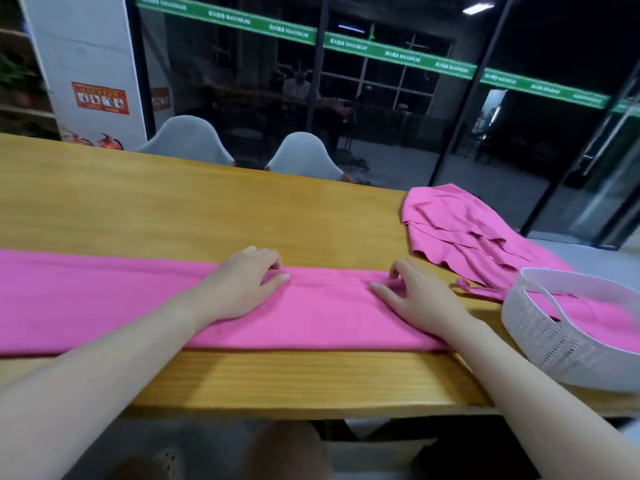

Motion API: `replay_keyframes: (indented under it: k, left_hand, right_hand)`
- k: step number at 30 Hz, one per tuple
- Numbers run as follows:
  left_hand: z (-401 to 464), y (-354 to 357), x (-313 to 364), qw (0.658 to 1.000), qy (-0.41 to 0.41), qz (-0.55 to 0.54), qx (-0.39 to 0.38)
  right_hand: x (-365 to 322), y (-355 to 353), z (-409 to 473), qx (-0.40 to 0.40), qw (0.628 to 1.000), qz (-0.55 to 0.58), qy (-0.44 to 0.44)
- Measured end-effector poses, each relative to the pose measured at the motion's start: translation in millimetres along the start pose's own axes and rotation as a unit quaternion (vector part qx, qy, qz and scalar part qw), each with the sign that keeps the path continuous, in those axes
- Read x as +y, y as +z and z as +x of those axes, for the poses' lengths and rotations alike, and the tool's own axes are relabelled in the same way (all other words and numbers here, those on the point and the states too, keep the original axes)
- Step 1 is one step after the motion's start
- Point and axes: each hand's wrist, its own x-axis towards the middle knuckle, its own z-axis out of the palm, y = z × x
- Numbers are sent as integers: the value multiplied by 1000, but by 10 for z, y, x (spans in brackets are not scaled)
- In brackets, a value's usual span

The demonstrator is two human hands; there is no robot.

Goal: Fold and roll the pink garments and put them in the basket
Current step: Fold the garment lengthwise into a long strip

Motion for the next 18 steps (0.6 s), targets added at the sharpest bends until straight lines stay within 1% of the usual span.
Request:
replay_keyframes:
  k: [2, 4, 6, 8, 10, 14, 18]
  left_hand:
    - [6, 30, -11, 1000, -12, -11, -15]
    - [10, 35, -7, 999, -12, -5, -29]
    - [17, 33, 14, 999, -10, 6, -31]
    - [29, 36, 33, 999, -10, 19, -30]
    - [33, 45, 25, 999, -20, 35, -31]
    - [2, 36, -15, 996, -44, 77, -25]
    - [50, -36, -86, 995, -60, 65, -40]
  right_hand:
    - [129, -15, 8, 4, 1000, -17, -7]
    - [245, -41, 45, -2, 1000, -7, -6]
    - [356, -80, 122, -10, 999, 39, -2]
    - [422, -131, 231, 16, 996, 86, -14]
    - [441, -123, 324, 40, 993, 108, -17]
    - [504, 91, 343, 13, 991, 128, 29]
    - [558, 151, 312, 32, 987, 151, 51]
